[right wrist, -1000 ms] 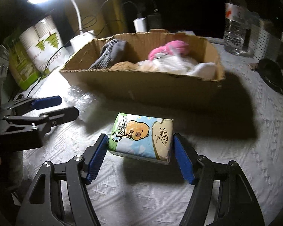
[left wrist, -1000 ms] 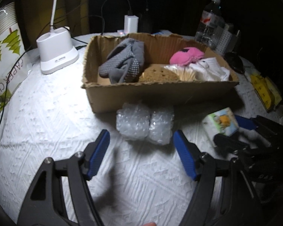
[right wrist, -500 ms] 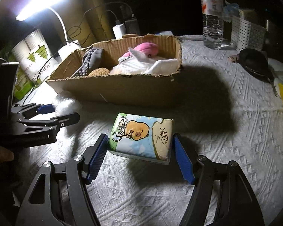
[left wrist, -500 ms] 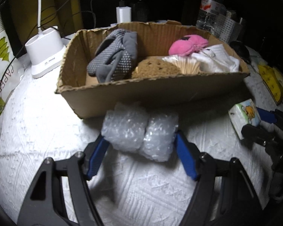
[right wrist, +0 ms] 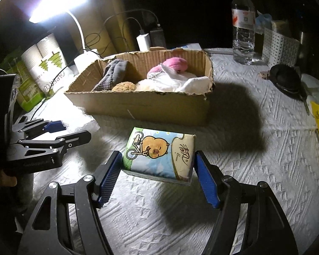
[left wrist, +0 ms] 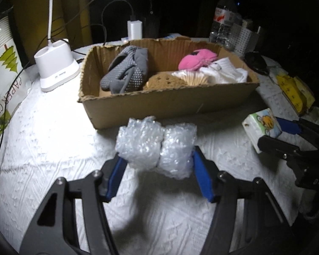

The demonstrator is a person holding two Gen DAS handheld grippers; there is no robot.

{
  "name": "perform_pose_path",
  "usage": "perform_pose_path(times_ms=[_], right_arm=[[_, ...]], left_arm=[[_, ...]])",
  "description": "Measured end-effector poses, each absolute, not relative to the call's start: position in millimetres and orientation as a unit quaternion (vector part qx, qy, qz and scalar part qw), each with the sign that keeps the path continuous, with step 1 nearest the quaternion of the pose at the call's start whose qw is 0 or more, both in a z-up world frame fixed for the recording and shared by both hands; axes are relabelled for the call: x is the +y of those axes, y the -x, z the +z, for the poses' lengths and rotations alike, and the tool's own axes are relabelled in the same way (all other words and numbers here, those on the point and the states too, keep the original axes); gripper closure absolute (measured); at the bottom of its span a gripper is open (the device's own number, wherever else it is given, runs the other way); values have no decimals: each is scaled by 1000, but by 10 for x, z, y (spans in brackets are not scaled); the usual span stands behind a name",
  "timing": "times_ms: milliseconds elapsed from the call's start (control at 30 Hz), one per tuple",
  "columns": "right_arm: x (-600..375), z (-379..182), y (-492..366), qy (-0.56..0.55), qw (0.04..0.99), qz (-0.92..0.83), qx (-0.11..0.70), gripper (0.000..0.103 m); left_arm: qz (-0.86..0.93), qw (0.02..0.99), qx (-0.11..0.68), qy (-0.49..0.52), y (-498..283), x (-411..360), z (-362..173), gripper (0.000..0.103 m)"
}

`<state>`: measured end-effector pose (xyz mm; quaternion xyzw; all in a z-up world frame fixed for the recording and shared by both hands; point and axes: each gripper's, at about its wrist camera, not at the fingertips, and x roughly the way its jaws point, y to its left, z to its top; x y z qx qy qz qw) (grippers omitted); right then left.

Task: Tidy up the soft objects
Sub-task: 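Carry the tissue pack with the right tool while the left tool carries the bubble wrap to the box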

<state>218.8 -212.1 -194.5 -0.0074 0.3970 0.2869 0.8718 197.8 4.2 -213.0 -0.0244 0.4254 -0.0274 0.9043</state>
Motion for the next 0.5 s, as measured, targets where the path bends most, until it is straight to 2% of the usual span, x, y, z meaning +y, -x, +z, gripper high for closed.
perform_pose_path(times_ms=[500], right_arm=[[-2031,-1662,-2060,22,881,289,373,31]], left_arm=[[-34,921,387,38,-1670,174,-1769,42]])
